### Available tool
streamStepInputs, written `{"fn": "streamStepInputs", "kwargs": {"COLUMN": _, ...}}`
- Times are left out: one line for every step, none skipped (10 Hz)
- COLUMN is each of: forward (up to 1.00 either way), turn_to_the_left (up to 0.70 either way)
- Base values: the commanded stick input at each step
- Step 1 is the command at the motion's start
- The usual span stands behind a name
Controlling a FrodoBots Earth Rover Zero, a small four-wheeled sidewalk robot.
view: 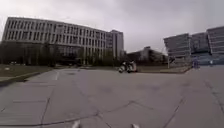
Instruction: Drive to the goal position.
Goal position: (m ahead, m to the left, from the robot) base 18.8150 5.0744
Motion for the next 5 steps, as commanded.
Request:
{"fn": "streamStepInputs", "kwargs": {"forward": 0.70, "turn_to_the_left": 0.24}}
{"fn": "streamStepInputs", "kwargs": {"forward": 0.70, "turn_to_the_left": 0.06}}
{"fn": "streamStepInputs", "kwargs": {"forward": 0.70, "turn_to_the_left": 0.00}}
{"fn": "streamStepInputs", "kwargs": {"forward": 0.70, "turn_to_the_left": 0.00}}
{"fn": "streamStepInputs", "kwargs": {"forward": 0.70, "turn_to_the_left": 0.00}}
